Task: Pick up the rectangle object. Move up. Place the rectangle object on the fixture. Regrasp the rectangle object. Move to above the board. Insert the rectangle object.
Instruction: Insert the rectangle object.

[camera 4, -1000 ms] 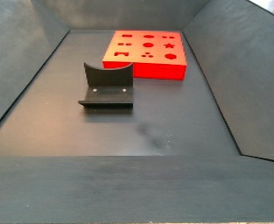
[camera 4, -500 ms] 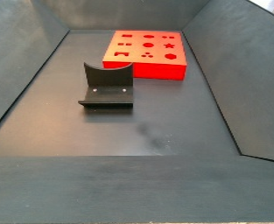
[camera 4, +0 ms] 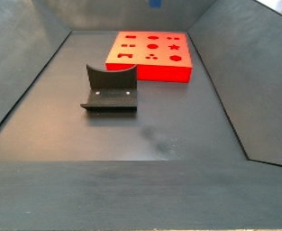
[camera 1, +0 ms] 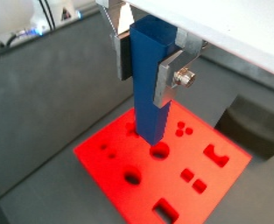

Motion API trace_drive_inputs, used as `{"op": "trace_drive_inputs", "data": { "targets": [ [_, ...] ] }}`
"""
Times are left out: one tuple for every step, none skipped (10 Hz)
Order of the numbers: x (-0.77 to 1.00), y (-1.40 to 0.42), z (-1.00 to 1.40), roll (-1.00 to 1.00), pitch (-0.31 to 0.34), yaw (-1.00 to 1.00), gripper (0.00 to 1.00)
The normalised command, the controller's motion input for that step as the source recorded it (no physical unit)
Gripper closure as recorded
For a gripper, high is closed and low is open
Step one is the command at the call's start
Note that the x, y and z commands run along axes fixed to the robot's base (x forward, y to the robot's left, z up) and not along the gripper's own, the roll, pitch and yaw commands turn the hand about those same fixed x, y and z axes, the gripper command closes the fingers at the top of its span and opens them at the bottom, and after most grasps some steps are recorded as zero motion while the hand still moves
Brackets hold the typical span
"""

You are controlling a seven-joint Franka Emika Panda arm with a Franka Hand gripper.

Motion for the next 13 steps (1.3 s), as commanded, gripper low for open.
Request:
{"op": "trace_drive_inputs", "data": {
  "targets": [
    [0.04, -0.14, 0.00, 0.01, 0.000, 0.01, 1.00],
    [0.00, 0.00, 0.00, 0.00, 0.000, 0.01, 1.00],
    [0.00, -0.03, 0.00, 0.00, 0.000, 0.00, 1.00],
    [0.01, -0.15, -0.02, 0.03, 0.000, 0.00, 1.00],
    [0.02, -0.21, -0.02, 0.04, 0.000, 0.06, 1.00],
    [0.04, -0.18, -0.04, 0.01, 0.000, 0.09, 1.00],
    [0.00, -0.18, -0.05, 0.02, 0.000, 0.09, 1.00],
    [0.00, -0.15, -0.03, 0.02, 0.000, 0.09, 1.00],
    [0.00, -0.12, -0.03, 0.02, 0.000, 0.11, 1.00],
    [0.00, -0.09, -0.06, 0.02, 0.000, 0.12, 1.00],
    [0.00, -0.09, -0.04, 0.02, 0.000, 0.13, 1.00],
    [0.00, -0.13, -0.07, 0.03, 0.000, 0.14, 1.00],
    [0.04, -0.15, -0.06, 0.04, 0.000, 0.14, 1.00]
  ]
}}
